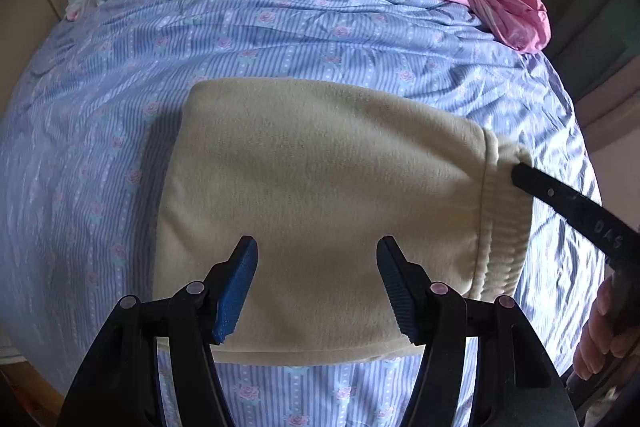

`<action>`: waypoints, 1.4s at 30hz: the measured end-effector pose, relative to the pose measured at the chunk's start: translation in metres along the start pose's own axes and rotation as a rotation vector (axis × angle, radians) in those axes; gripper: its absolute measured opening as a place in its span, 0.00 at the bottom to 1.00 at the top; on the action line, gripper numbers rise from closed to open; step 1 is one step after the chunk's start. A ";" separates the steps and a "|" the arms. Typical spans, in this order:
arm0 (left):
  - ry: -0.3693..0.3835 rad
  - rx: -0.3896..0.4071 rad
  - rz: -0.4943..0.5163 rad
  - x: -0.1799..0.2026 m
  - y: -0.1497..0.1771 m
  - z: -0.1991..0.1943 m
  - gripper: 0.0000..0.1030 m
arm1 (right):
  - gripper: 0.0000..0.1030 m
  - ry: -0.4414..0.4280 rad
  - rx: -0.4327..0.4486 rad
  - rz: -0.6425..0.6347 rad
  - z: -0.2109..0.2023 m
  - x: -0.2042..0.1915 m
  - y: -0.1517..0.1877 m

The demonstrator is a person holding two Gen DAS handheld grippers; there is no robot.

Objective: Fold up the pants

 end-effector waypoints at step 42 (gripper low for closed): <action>-0.119 0.042 0.040 -0.019 0.039 -0.014 0.82 | 0.85 -0.039 -0.153 0.269 0.030 0.027 0.087</action>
Point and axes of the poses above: each gripper's, at about its wrist camera, not at the fingertips, and z roughly the way its jaws point, x to its right, y to its underside, the point moved 5 cm from there along z, roughly the way its jaws point, and after that the axes turned 14 degrees about -z, right-handed, at the moved point
